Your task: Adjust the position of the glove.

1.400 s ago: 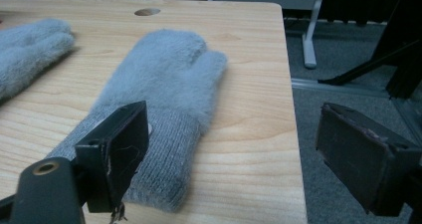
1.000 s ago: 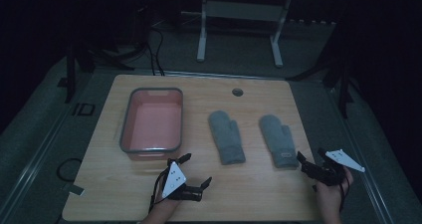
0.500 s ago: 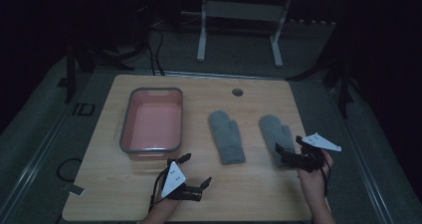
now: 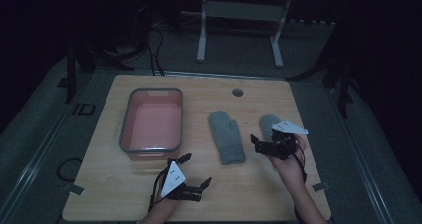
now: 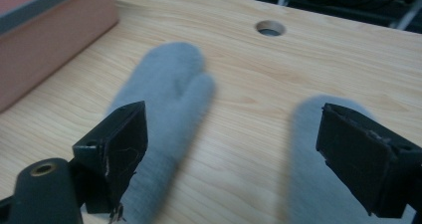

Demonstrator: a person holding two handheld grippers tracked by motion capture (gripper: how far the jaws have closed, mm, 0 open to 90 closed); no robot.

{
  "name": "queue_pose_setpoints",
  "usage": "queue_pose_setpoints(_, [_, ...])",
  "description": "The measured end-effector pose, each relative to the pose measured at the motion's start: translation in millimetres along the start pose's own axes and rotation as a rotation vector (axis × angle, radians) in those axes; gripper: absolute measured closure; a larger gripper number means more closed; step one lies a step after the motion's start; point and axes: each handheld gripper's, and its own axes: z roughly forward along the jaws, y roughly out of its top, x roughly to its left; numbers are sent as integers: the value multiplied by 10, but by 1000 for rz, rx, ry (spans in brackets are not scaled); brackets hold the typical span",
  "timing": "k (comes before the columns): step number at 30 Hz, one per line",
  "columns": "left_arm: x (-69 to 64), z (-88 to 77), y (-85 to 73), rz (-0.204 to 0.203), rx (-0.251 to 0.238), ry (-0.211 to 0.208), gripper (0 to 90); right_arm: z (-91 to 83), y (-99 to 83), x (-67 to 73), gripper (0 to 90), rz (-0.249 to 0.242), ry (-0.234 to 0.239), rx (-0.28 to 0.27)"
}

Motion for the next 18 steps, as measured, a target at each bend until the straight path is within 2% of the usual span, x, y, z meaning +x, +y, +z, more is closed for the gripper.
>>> queue_pose_setpoints(3, [0, 0, 0, -2, 0, -2, 9, 80, 48, 64, 136, -3, 14, 3])
queue_pose_setpoints(4, [0, 0, 1, -4, 1, -3, 9, 196, 112, 140, 137, -2, 27, 10])
queue_pose_setpoints(5, [0, 0, 0, -3, 1, -4, 9, 238, 134, 170, 137, -1, 35, 18])
queue_pose_setpoints(10, [2, 0, 1, -7, 3, -9, 9, 394, 194, 280, 177, -6, 50, 30])
queue_pose_setpoints(15, [3, 1, 1, -13, 3, -13, 9, 629, 248, 399, 214, 6, 70, 71])
queue_pose_setpoints(17, [1, 1, 2, -13, 3, -14, 9, 791, 252, 454, 239, 21, 68, 100])
queue_pose_setpoints(18, [1, 1, 2, -11, 4, -15, 9, 791, 252, 454, 239, 21, 68, 100])
